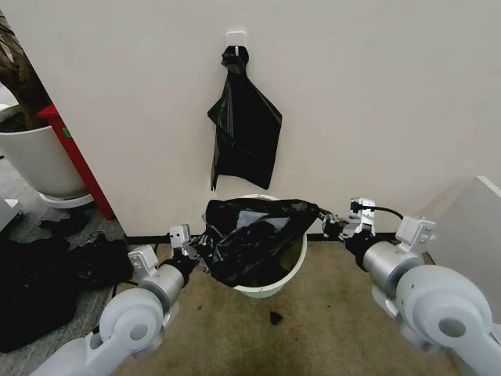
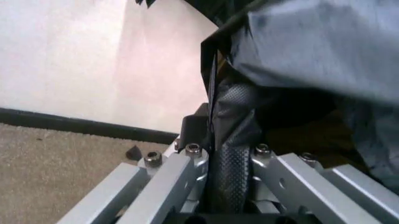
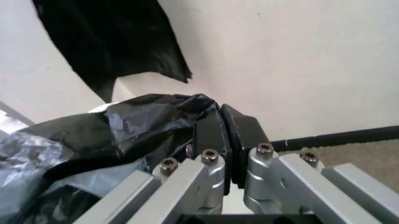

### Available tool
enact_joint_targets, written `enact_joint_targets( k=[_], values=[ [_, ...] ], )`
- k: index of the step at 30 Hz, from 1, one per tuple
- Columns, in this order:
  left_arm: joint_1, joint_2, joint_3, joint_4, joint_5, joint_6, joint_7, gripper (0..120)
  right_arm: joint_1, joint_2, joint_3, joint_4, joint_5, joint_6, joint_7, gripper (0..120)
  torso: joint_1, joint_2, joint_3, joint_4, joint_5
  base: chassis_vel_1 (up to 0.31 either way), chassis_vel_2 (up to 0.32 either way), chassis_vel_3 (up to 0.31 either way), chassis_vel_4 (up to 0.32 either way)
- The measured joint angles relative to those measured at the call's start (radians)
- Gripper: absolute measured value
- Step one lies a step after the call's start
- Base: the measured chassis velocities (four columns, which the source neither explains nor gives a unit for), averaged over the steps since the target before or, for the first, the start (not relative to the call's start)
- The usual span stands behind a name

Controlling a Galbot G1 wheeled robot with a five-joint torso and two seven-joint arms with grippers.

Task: Place the garbage bag over the trash bin.

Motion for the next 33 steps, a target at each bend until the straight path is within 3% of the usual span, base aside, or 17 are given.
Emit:
enact_joint_targets(
  k=[11,16,20,23,26,33],
  values=[
    [0.000,-0.003,-0.006,-0.009,0.005,-0.002,0.015,5,0.015,-0.018,-0.011,-0.041,-0.015,-0.056,-0.035,0,0.000,0.000,0.000,0.0001,0.0000,0.000,0.000,0.000,0.000],
    [-0.017,-0.004,-0.001,0.010,0.007,0.004,-0.001,5,0.003,-0.055,0.004,0.009,-0.102,-0.065,-0.067,18,0.000,0.000,0.000,0.0000,-0.0002,0.000,0.000,0.000,0.000],
    [-0.042,-0.003,0.006,0.030,0.005,0.017,-0.024,5,-0.001,-0.080,0.053,0.052,-0.058,-0.071,-0.065,34,0.000,0.000,0.000,0.0000,-0.0003,0.000,0.000,0.000,0.000],
    [-0.048,-0.002,0.006,0.034,0.002,0.019,-0.029,5,-0.003,-0.083,0.068,0.059,-0.041,-0.073,-0.062,39,0.000,0.000,0.000,0.0000,-0.0002,0.000,0.000,0.000,0.000],
    [-0.063,0.000,0.007,0.045,-0.012,0.023,-0.033,5,-0.019,-0.089,0.108,0.063,-0.010,-0.075,-0.056,55,0.000,0.000,0.000,0.0000,-0.0001,0.000,0.000,0.000,0.000],
    [-0.078,0.003,0.006,0.061,-0.026,0.024,-0.032,5,-0.017,-0.098,0.149,0.040,0.047,-0.076,-0.060,81,0.000,0.000,0.000,0.0000,-0.0002,0.000,0.000,0.000,0.000]
  ],
)
